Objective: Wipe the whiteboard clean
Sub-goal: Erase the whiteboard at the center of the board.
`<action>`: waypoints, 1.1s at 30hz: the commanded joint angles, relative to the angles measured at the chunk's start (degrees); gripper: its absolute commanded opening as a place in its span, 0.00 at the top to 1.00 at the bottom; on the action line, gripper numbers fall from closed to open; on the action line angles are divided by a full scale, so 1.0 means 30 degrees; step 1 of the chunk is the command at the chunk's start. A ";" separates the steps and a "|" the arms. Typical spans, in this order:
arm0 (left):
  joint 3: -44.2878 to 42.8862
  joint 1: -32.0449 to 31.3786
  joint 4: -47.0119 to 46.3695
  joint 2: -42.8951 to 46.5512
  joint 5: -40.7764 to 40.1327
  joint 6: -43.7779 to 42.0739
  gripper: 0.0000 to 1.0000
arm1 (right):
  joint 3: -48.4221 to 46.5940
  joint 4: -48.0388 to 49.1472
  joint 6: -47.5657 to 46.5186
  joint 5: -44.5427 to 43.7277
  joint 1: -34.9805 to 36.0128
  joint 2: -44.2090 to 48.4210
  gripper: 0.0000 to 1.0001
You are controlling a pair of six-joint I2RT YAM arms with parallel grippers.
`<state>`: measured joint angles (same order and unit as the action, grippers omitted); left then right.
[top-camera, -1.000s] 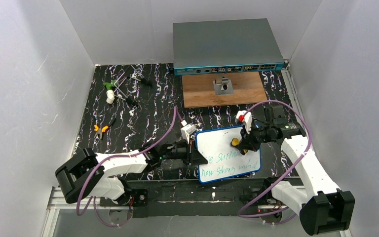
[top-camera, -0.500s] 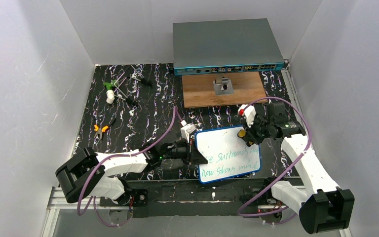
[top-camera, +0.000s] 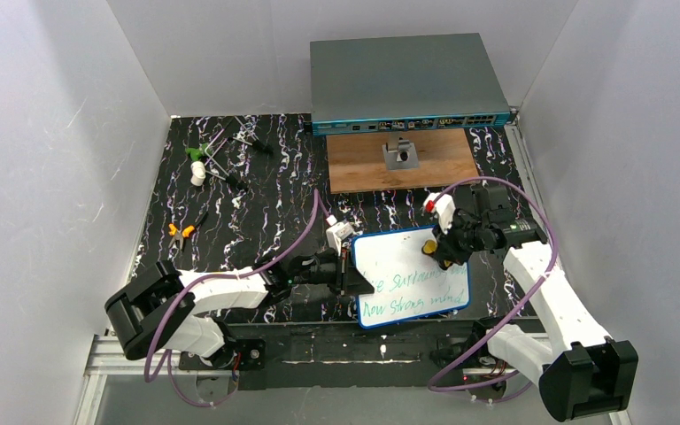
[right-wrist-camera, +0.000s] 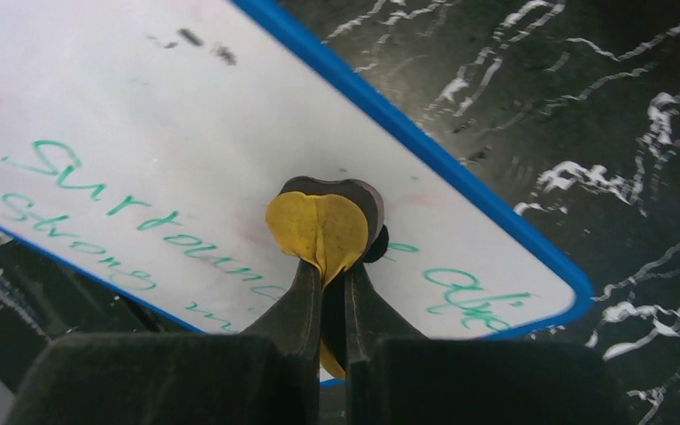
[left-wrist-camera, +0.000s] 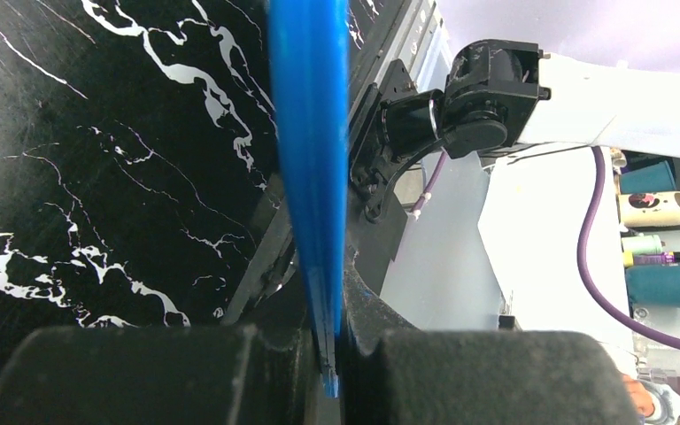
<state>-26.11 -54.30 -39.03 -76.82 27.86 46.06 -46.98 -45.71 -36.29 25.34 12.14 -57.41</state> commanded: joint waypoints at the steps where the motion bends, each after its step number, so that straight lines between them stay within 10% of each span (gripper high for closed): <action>1: -0.0689 0.0023 -0.0893 0.0595 0.0254 -0.0810 1.00 | -0.0735 0.2297 0.1324 -0.3085 -0.0589 -0.0145 0.99; 18: -0.1087 0.0198 -0.0644 0.0558 0.0926 -0.1222 1.00 | 0.0225 -0.1857 -0.1941 0.3841 -0.0678 0.0632 0.99; 33: -0.0602 0.0212 -0.0622 0.1105 0.0705 -0.1007 1.00 | -0.1040 0.1558 0.0874 -0.3097 -0.1094 -0.0684 0.99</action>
<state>-26.94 -53.74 -37.50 -76.49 28.51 45.01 -52.25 -42.39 -32.56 23.11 9.28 -61.04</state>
